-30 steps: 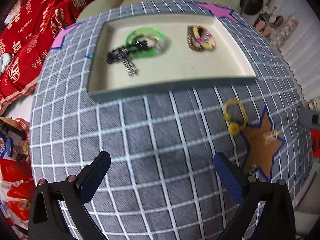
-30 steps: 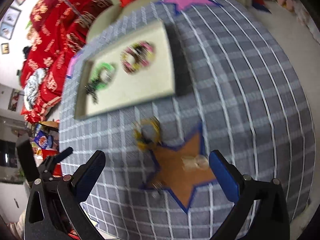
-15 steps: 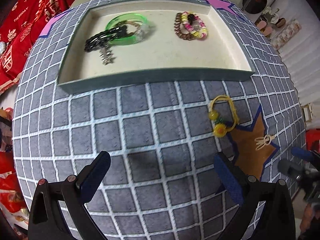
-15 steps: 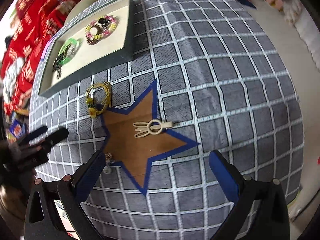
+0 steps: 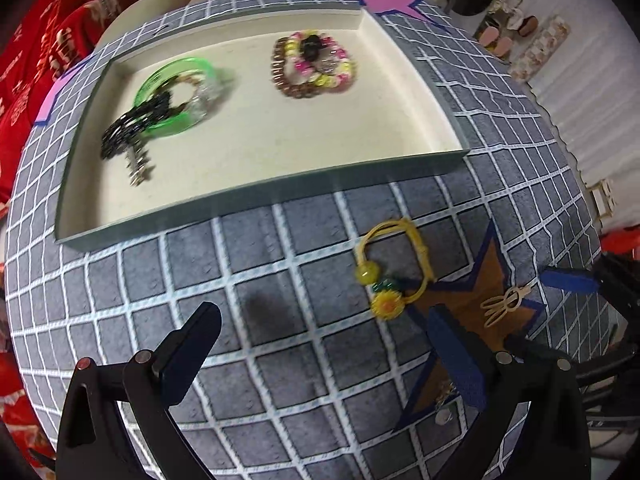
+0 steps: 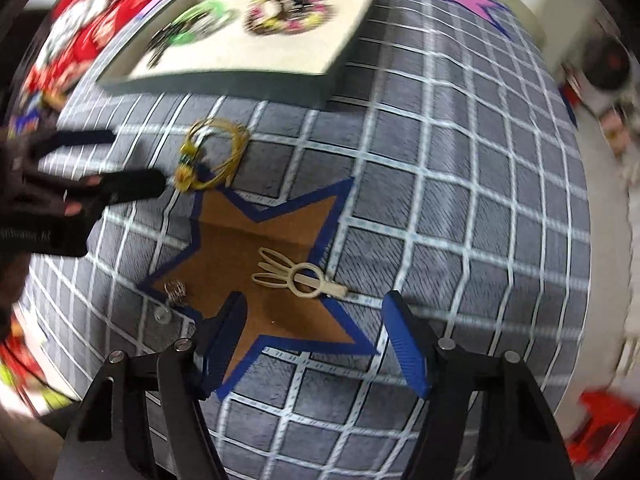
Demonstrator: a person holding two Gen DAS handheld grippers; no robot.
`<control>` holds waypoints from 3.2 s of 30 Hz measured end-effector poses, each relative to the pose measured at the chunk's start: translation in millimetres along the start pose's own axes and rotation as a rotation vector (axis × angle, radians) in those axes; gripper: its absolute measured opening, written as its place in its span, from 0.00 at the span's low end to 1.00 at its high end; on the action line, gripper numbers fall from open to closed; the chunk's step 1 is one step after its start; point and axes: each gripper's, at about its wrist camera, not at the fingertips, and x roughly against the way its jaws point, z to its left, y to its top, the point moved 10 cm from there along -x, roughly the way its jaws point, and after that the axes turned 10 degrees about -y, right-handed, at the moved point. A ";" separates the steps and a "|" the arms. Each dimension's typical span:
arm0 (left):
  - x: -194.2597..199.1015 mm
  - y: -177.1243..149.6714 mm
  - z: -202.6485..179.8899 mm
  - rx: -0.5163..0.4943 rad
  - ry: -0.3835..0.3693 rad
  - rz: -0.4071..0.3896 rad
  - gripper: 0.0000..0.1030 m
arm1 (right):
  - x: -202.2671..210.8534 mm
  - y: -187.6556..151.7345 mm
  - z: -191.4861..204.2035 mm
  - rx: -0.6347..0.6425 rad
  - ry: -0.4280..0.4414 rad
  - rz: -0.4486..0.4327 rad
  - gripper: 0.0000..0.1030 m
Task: Organize jewelry
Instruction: 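Move left gripper to the yellow cord bracelet while right gripper approaches the cream bunny hair clip, then close left gripper on the yellow cord while right gripper closes on the bunny clip, then lift both held items and carry them over the white tray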
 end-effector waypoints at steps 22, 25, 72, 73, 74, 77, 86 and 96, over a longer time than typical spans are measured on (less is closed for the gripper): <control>-35.3 25.2 -43.9 -0.123 0.014 0.007 0.65 | -15.7 22.1 31.7 0.226 -0.024 -0.040 0.36; -36.0 30.3 -48.0 -0.127 0.012 -0.003 0.45 | -9.1 15.1 37.4 0.220 -0.022 -0.038 0.25; 68.1 -19.0 33.2 0.122 -0.069 -0.150 0.20 | 42.5 13.6 13.0 -0.263 0.134 -0.030 0.03; 68.2 -20.4 34.7 0.125 -0.069 -0.150 0.20 | 39.7 12.9 14.4 -0.256 0.129 -0.025 0.03; 68.1 -21.4 35.6 0.129 -0.069 -0.150 0.20 | 34.6 10.5 16.6 -0.243 0.131 -0.013 0.03; 67.7 -25.2 36.6 0.129 -0.069 -0.146 0.20 | 22.5 2.6 23.3 -0.200 0.130 0.017 0.04; 62.8 -34.6 35.0 0.127 -0.073 -0.126 0.20 | 0.2 -8.9 42.0 0.109 -0.068 0.002 0.46; 62.7 -35.7 33.0 0.125 -0.076 -0.125 0.20 | 4.0 -8.9 38.9 -0.029 0.002 0.020 0.19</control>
